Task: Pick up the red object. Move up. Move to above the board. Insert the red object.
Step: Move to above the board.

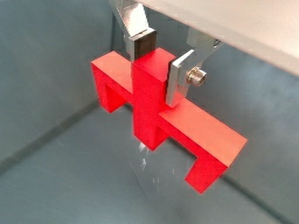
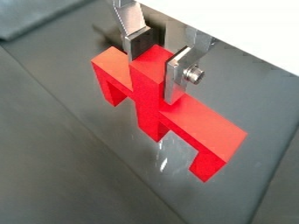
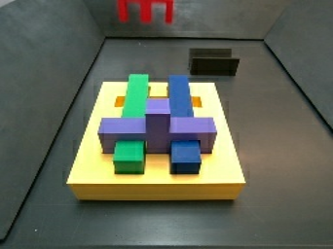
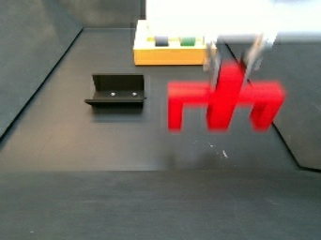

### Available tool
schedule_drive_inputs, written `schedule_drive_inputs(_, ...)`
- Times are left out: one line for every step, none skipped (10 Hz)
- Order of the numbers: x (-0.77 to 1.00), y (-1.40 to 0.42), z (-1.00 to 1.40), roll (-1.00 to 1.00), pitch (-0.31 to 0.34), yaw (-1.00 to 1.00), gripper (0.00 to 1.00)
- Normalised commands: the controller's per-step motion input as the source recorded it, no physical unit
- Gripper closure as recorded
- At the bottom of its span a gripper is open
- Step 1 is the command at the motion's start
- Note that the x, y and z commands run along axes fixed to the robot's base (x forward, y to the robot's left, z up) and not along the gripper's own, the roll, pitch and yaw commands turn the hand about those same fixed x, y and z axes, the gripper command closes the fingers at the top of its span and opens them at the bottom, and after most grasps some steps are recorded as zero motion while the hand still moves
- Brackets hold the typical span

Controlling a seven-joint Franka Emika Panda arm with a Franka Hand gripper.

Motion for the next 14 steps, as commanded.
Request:
schedule_drive_inputs(-0.05, -0.01, 1.4, 0.01, 0.014, 0.0, 1.0)
schedule_drive_inputs(-0.02, -0.01, 1.4, 0.02, 0.008, 0.0, 1.0)
schedule_drive_inputs(0.04, 0.01, 0.95, -0.01, 0.063, 0.0, 1.0)
schedule_drive_inputs(0.04, 0.0, 0.53, 0.0, 0.087, 0.0, 1.0)
schedule_drive_inputs(0.03, 0.0, 0.31, 0.0, 0.071, 0.0, 1.0)
schedule_drive_inputs(0.02, 0.0, 0.2, 0.01, 0.052, 0.0, 1.0)
schedule_drive_inputs(0.18, -1.4, 0.14, -0.11, 0.12, 0.02, 1.0)
schedule_drive_inputs(0.18, -1.4, 0.13, -0.05, 0.111, 0.03, 1.0)
schedule_drive_inputs(0.18, -1.4, 0.13, -0.02, 0.085, 0.03, 1.0)
schedule_drive_inputs(0.17, -1.4, 0.13, -0.06, 0.021, 0.01, 1.0)
schedule_drive_inputs(0.17, -1.4, 0.13, -0.04, 0.02, 0.01, 1.0)
schedule_drive_inputs(0.17, -1.4, 0.13, 0.0, 0.021, 0.01, 1.0)
schedule_drive_inputs(0.17, -1.4, 0.13, -0.03, 0.019, 0.0, 1.0)
schedule_drive_inputs(0.17, -1.4, 0.14, -0.01, 0.036, 0.01, 1.0)
